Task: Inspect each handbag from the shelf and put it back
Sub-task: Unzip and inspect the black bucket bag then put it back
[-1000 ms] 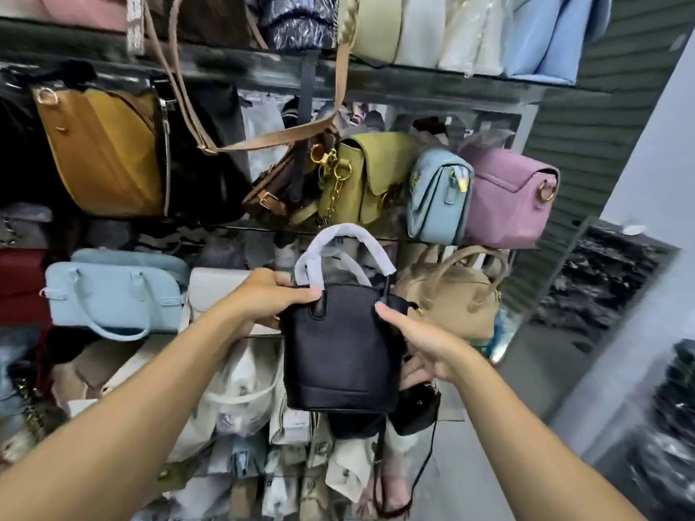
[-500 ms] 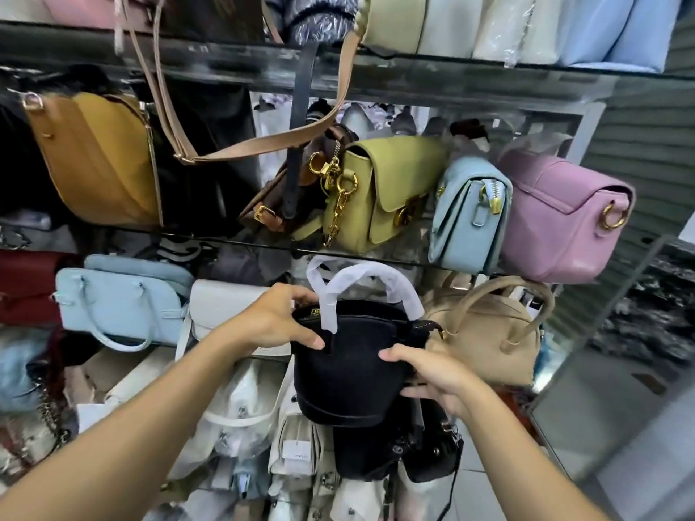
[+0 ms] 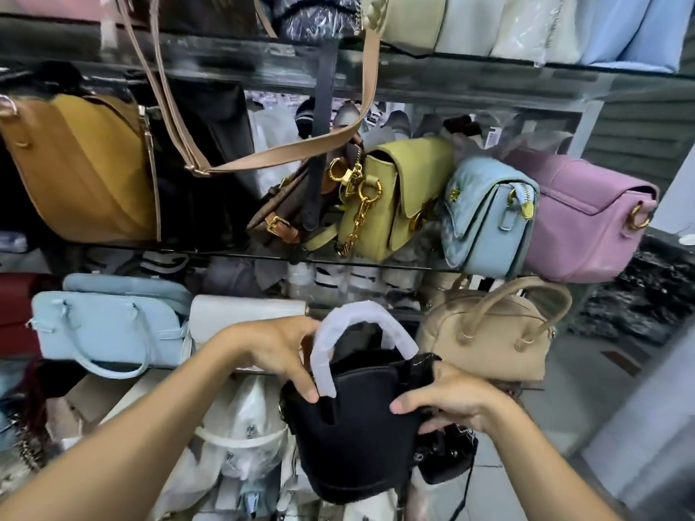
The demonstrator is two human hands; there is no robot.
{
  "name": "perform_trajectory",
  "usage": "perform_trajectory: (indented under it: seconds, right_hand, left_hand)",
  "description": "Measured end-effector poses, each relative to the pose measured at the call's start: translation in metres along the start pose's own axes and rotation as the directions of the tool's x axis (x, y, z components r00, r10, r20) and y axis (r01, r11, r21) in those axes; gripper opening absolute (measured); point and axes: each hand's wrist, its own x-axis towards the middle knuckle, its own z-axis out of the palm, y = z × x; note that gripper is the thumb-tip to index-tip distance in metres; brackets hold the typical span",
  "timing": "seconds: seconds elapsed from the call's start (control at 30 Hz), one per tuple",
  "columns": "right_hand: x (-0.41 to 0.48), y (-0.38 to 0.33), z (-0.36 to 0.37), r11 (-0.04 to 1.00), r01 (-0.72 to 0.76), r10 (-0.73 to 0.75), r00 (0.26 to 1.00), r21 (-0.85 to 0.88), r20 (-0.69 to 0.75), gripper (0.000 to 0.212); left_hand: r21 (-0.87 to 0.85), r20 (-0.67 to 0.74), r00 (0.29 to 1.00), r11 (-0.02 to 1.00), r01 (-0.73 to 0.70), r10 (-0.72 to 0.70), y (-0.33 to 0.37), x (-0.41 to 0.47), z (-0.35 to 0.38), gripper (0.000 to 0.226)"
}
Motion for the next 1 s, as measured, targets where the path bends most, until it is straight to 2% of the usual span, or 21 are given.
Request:
perform_trajectory:
  seconds: [0.03,0.1,0.17,0.2,0.33,0.47,0.6,0.67,0.77,0.87,1.0]
  right_hand:
    - [0.001,0.002,0.003,1.0,0.013,-0.013,1.0,0.008,-0.01,0.088]
    - [0.002,0.003,0.005,0.997,0.066,-0.063,0.996,0.039,-0.061,0.079]
    - [-0.001,-0.001,0.006,0.983,0.16,-0.148,0.981,0.086,-0.126,0.046]
    - [-0.003,-0.004,0.006,0.974,0.201,-0.185,0.971,0.1,-0.154,0.037]
    - [-0.022,-0.025,0.006,0.93,0.317,-0.263,0.927,0.186,-0.268,0.028]
    - [-0.022,-0.04,0.005,0.875,0.421,-0.293,0.853,0.239,-0.433,0.036]
    - [-0.013,-0.048,0.01,0.845,0.467,-0.27,0.794,0.261,-0.544,0.03]
    - [-0.001,-0.046,0.011,0.832,0.468,-0.234,0.783,0.297,-0.577,0.041]
    - [0.019,-0.038,0.013,0.862,0.418,-0.172,0.772,0.286,-0.611,0.082]
    - [0.036,-0.031,0.016,0.873,0.391,-0.139,0.773,0.292,-0.619,0.085]
    - [0.056,-0.026,0.014,0.904,0.368,-0.149,0.751,0.219,-0.644,0.078]
  left_hand:
    - [0.088,0.049,0.998,0.995,-0.037,0.033,0.003,-0.001,0.002,0.041]
    - [0.211,0.088,0.993,0.973,-0.097,0.08,0.012,-0.002,0.005,0.037]
    - [0.249,-0.015,0.989,0.958,-0.139,0.148,0.017,-0.004,0.004,0.033]
    - [0.234,-0.086,0.981,0.961,-0.149,0.173,0.019,-0.005,0.001,0.03]
    - [0.028,-0.301,0.931,0.978,-0.208,0.206,0.028,-0.013,-0.022,0.022]
    - [-0.12,-0.488,0.848,0.947,-0.298,0.205,0.035,-0.012,-0.032,0.015]
    - [-0.176,-0.463,0.863,0.933,-0.313,0.202,0.024,-0.006,-0.029,0.039]
    - [-0.119,-0.446,0.858,0.933,-0.34,0.256,0.015,-0.002,-0.029,0.048]
    - [0.115,-0.479,0.833,0.961,-0.253,0.277,0.004,0.006,-0.028,0.06]
    - [0.173,-0.527,0.814,0.969,-0.178,0.244,-0.008,0.017,-0.022,0.062]
    - [0.2,-0.533,0.816,0.97,-0.138,0.226,-0.022,0.036,-0.019,0.046]
